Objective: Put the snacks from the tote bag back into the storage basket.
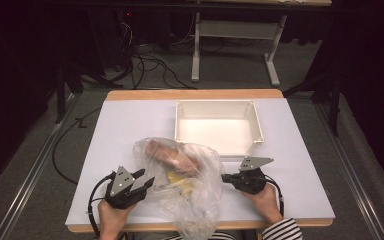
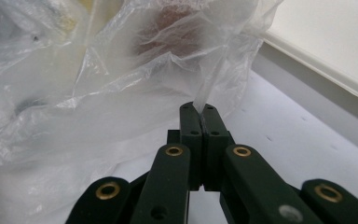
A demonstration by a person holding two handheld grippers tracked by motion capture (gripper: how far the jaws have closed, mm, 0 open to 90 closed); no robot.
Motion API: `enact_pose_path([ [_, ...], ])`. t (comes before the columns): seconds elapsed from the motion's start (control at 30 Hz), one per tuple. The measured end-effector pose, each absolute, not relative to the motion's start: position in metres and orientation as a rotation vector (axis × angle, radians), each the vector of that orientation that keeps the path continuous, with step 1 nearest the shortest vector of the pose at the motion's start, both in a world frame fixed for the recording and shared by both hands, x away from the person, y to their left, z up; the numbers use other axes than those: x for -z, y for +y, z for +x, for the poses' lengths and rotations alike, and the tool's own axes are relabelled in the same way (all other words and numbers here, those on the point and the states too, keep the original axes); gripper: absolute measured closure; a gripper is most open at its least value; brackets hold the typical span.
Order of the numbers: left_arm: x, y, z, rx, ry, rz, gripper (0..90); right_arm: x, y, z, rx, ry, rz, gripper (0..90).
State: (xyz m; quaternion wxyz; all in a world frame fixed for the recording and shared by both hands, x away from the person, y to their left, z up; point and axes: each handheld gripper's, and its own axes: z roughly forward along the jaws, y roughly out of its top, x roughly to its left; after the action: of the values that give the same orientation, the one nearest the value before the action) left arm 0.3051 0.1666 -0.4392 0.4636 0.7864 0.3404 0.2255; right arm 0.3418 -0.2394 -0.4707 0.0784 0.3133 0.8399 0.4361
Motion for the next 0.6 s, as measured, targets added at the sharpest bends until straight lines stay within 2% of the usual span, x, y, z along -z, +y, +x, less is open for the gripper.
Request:
enact_pose_path([
  [0.3, 0.431, 0.175, 0.306, -0.572, 0.864, 1.932, 49.1, 0.474, -0.265, 0.341, -1.287, 2.463, 1.010, 90.0],
  [0.6, 0.433, 0.166, 0.312, -0.511, 0.856, 2.002, 43.1, 0.473, -0.282, 0.340, -1.246, 2.443, 1.040, 90.0],
])
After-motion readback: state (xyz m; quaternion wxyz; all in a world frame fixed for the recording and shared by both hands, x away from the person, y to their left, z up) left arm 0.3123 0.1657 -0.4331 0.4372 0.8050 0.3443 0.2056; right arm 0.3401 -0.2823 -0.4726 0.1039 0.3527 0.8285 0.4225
